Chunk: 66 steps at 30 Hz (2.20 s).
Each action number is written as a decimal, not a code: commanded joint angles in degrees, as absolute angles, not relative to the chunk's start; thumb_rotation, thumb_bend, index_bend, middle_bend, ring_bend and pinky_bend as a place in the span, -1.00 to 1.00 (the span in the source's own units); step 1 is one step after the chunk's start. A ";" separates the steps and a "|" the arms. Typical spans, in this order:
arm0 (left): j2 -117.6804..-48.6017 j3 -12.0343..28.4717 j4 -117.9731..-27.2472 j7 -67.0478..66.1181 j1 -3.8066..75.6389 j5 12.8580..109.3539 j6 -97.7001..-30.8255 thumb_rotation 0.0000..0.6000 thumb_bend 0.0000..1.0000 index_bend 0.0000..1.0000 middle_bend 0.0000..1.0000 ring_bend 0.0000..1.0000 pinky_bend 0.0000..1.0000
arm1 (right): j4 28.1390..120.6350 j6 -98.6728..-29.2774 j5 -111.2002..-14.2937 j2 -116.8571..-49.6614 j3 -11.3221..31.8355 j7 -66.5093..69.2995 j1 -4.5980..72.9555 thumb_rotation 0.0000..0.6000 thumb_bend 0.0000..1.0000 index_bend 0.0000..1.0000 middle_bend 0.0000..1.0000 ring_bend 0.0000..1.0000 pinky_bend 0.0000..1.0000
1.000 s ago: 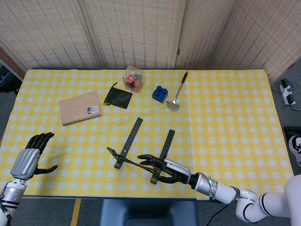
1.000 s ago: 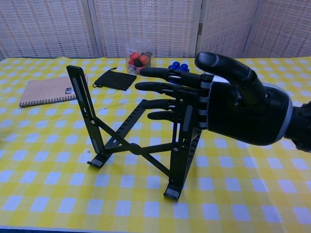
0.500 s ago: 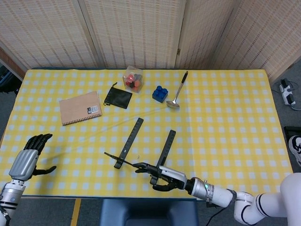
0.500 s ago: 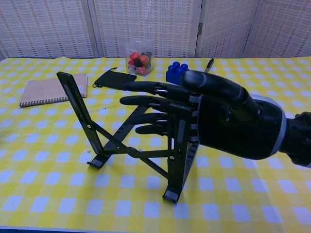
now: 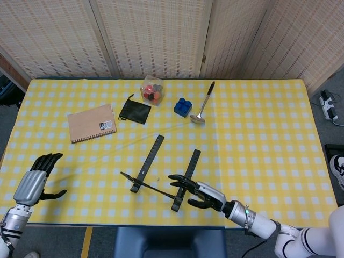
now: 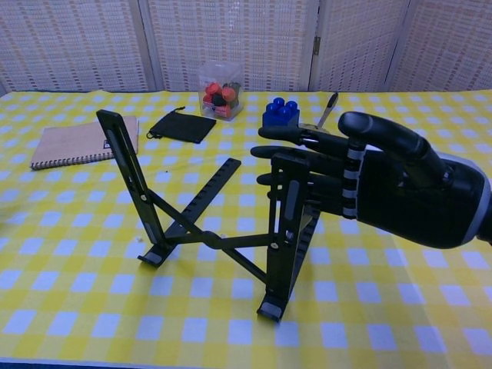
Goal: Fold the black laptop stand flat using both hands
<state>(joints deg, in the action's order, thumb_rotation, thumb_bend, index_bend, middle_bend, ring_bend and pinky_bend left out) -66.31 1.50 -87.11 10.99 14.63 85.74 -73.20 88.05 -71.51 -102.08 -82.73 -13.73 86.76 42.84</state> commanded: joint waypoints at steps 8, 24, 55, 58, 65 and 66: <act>-65.93 1.31 -87.83 10.50 14.78 85.42 -72.77 1.00 -0.63 -0.78 -0.75 -0.90 -0.96 | 82.41 -68.83 -100.69 -86.99 -15.28 99.05 41.74 -0.08 -0.32 -1.00 -0.97 -0.86 -1.00; -65.26 1.21 -89.37 9.19 14.88 85.26 -72.79 1.00 -0.63 -0.78 -0.74 -0.90 -0.96 | 76.95 -66.65 -101.45 -91.30 -16.53 114.16 42.54 -0.09 -0.32 -1.00 -0.96 -0.87 -1.00; -72.44 3.06 -75.19 38.40 29.17 88.67 -55.62 1.00 -0.46 -0.55 -0.67 -0.80 -0.77 | 87.75 -74.20 -102.28 -77.54 -12.04 76.97 40.27 -0.10 -0.32 -1.00 -0.96 -0.88 -1.00; -74.12 2.68 -72.82 41.58 30.96 89.77 -54.31 1.00 -0.30 -0.38 -0.63 -0.76 -0.77 | 89.90 -74.12 -101.56 -75.42 -11.22 76.02 40.47 -0.10 -0.32 -1.00 -0.96 -0.88 -1.00; -78.42 1.14 -69.16 46.57 34.87 92.48 -52.29 1.00 -0.25 -0.26 -0.59 -0.73 -0.77 | 92.11 -73.62 -99.97 -73.44 -9.81 75.91 40.10 -0.10 -0.32 -1.00 -0.96 -0.88 -1.00; -78.98 0.98 -68.79 46.82 35.31 92.71 -52.11 1.00 -0.25 -0.26 -0.59 -0.73 -0.77 | 92.07 -73.45 -99.91 -73.45 -9.78 76.04 40.05 -0.10 -0.32 -1.00 -0.96 -0.88 -1.00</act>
